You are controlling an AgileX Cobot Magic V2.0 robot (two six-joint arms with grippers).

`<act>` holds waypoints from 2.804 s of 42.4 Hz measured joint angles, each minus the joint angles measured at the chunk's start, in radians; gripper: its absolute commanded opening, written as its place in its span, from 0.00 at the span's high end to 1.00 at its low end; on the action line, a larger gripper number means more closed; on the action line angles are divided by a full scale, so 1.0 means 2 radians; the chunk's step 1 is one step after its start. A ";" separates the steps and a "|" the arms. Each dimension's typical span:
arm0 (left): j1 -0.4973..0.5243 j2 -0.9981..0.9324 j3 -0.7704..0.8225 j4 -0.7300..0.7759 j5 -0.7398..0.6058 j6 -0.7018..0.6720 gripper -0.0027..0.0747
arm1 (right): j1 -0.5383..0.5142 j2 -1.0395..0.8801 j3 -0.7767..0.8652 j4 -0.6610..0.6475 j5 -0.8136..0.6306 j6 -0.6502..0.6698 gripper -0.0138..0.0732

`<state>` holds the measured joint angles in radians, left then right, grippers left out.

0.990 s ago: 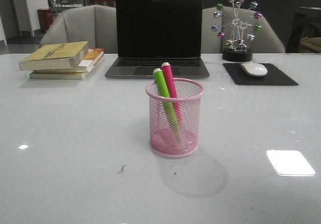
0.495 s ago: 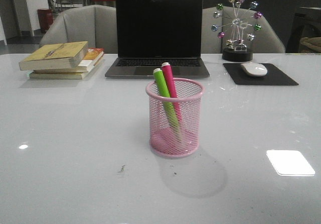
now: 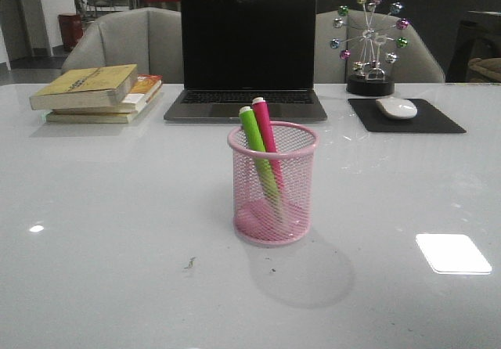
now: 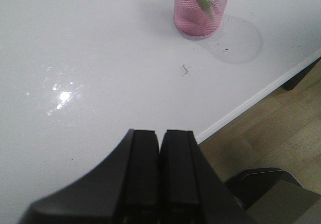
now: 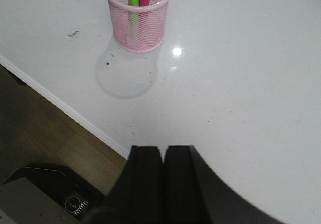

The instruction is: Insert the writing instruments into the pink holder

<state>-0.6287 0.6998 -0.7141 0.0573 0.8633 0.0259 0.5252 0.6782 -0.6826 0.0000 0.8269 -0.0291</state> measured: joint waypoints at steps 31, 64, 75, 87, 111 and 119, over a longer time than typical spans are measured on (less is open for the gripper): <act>0.243 -0.270 0.235 -0.004 -0.270 0.000 0.85 | 0.000 0.000 0.000 0.000 0.001 0.000 0.78; 0.285 -0.352 0.361 -0.040 -0.402 0.000 0.85 | 0.000 0.000 0.000 0.000 0.003 0.000 0.78; 0.285 -0.352 0.361 -0.040 -0.403 0.000 0.85 | 0.000 0.000 0.000 0.000 0.003 0.000 0.78; 0.285 -0.352 0.361 -0.040 -0.404 0.000 0.85 | 0.000 0.000 0.000 0.000 0.003 0.000 0.78; 0.285 -0.352 0.361 -0.040 -0.405 0.000 0.85 | -0.158 -0.130 0.096 0.010 -0.160 -0.001 0.78; 0.285 -0.352 0.361 -0.040 -0.405 0.000 0.85 | -0.234 -0.229 0.205 0.011 -0.278 -0.001 0.78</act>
<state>-0.0597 -0.0050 0.0085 -0.0231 0.0526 0.0251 0.0582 0.2198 -0.2728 0.0215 0.2700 -0.0313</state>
